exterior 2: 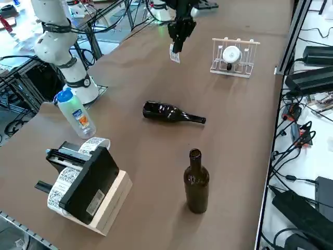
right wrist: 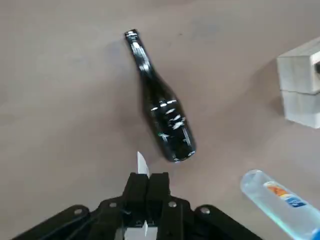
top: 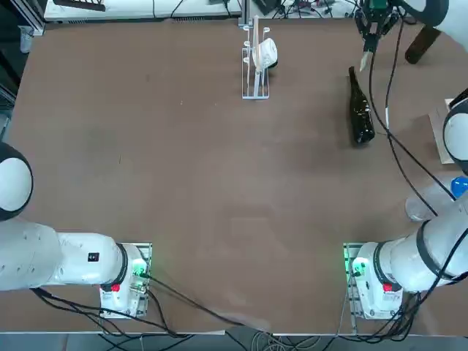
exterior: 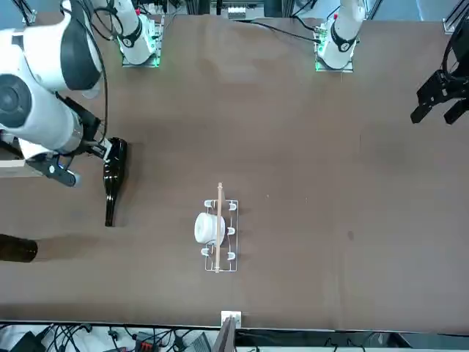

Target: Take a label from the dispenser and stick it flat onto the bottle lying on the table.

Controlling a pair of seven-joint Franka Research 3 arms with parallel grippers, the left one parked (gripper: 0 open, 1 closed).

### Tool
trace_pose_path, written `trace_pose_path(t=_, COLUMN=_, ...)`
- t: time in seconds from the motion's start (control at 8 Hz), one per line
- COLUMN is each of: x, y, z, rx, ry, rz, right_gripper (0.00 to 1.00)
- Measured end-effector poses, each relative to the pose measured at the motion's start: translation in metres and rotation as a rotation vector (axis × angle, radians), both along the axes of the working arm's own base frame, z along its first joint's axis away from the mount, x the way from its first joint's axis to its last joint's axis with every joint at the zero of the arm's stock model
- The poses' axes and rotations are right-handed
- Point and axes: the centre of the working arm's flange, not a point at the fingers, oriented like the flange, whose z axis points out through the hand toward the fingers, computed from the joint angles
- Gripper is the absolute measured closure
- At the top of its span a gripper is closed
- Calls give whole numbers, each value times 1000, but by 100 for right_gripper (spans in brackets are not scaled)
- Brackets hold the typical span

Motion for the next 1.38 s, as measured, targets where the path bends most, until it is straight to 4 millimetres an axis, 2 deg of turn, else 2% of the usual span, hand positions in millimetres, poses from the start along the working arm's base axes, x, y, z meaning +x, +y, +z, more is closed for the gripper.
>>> trace_pose_path(t=0.5, x=-12, y=-7, z=-58, rx=-184, ry=57, rz=89, right_gripper=98)
trace_pose_path(t=0.62, x=-21, y=-10, z=-75, rx=-235, ry=65, rz=127, right_gripper=98)
trace_pose_path(t=1.0, x=-59, y=-21, z=-143, rx=-360, ry=91, rz=289, right_gripper=98)
trace_pose_path(t=1.38, x=-85, y=-22, z=-183, rx=-370, ry=114, rz=372, right_gripper=98)
